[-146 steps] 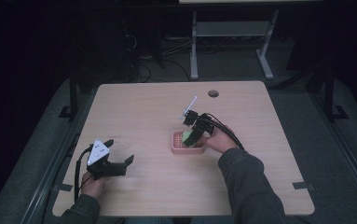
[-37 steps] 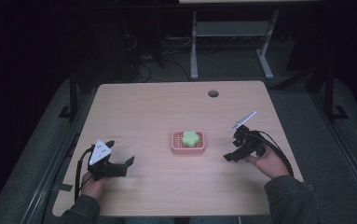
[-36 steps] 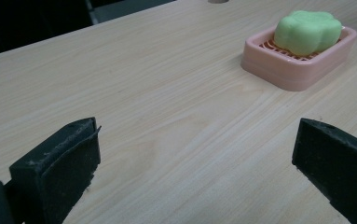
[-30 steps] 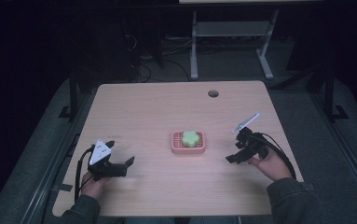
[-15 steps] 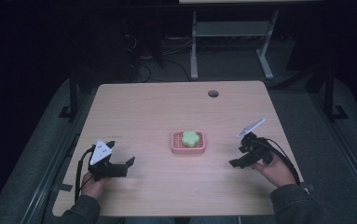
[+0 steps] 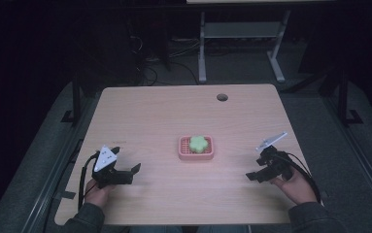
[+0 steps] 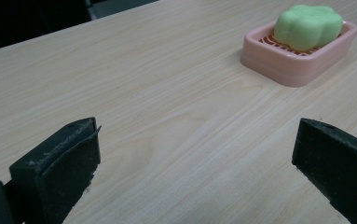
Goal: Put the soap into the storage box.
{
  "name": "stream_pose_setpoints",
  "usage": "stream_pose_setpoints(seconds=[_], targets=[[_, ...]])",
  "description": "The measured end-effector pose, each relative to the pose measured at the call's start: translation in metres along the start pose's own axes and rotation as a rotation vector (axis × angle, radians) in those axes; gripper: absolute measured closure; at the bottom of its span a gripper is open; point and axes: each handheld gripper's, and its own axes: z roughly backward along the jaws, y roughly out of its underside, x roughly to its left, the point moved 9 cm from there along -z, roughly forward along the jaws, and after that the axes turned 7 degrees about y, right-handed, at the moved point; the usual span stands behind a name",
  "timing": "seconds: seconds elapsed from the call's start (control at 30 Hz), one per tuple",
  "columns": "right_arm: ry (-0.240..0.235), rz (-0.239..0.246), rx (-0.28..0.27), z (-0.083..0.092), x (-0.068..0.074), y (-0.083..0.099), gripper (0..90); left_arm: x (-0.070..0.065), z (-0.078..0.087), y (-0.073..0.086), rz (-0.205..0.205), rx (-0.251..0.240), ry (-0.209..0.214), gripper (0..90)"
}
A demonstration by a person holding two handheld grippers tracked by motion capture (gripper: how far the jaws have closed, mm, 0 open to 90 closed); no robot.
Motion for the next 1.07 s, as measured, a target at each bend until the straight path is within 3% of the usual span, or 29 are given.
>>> stream_pose_setpoints(seconds=[0.53,1.07], targets=[[0.021,-0.015,-0.036,0.010,0.006,0.026,24.4,0.001,-0.001,0.002,0.004,0.009,-0.006,0.2],[0.024,-0.042,-0.090,0.020,0.023,0.048,24.4,-0.001,-0.004,0.002,-0.007,0.008,-0.001,0.2]])
